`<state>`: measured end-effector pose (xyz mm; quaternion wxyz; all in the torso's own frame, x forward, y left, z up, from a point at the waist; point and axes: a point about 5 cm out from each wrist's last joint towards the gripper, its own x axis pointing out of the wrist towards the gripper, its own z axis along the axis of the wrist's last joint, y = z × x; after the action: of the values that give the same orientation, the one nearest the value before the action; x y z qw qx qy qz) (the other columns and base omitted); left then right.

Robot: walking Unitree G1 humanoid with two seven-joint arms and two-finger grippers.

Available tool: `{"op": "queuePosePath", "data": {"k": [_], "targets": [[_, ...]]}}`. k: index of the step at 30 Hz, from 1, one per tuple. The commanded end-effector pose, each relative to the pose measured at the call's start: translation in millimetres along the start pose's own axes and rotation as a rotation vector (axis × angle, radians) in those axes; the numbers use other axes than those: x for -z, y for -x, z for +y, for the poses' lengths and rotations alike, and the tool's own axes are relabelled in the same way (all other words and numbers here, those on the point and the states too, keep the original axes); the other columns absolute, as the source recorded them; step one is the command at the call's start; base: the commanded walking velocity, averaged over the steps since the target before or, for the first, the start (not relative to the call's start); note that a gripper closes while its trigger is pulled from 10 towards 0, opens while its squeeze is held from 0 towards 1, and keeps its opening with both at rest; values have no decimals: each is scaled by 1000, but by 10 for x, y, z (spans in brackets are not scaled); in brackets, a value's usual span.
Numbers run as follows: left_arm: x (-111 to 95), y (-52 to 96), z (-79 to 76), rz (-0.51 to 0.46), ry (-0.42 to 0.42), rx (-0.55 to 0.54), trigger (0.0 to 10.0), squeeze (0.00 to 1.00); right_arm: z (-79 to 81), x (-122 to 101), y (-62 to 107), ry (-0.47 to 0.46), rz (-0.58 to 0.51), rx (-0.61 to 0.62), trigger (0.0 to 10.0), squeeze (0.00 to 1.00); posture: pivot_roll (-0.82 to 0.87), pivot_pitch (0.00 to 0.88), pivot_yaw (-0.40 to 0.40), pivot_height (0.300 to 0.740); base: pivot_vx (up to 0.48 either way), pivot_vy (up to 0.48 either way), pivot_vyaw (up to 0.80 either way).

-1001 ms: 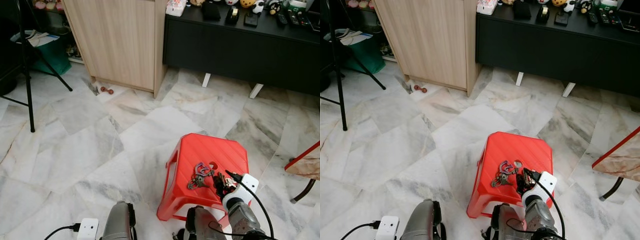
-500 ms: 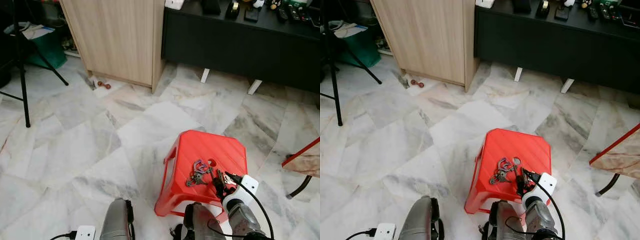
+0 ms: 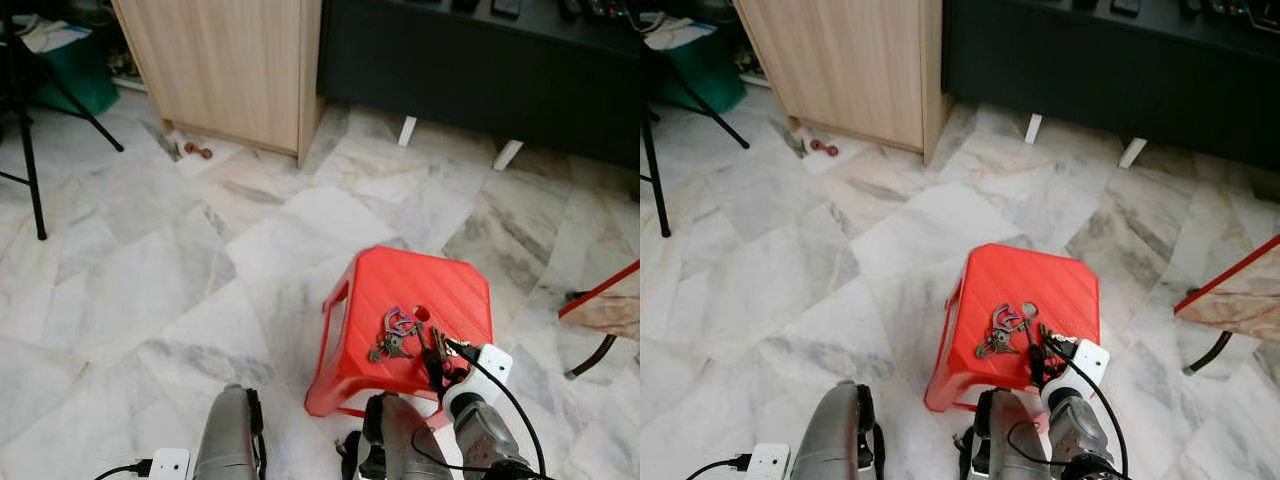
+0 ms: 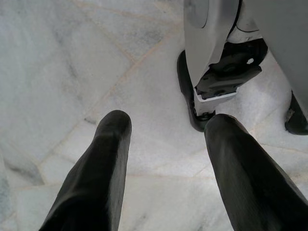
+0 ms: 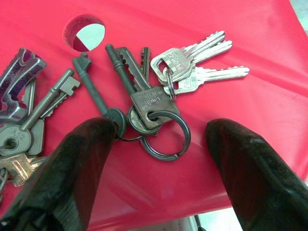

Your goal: Hang keys on a hook

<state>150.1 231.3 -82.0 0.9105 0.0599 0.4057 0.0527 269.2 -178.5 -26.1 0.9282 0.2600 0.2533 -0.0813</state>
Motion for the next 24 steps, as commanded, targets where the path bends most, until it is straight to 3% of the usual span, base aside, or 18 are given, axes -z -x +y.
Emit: {"op": "queuePosePath", "data": {"k": [1,24], "targets": [[145,52,-15,42,10,-2,10000,0,-29,75,26,-4,25,7,0,0,120,316,-106,618,0,0,0],[64,5,-63,42,-17,15,10000,0,66,55,-3,-3,21,-27,0,0,125,278,-107,618,0,0,0]]}}
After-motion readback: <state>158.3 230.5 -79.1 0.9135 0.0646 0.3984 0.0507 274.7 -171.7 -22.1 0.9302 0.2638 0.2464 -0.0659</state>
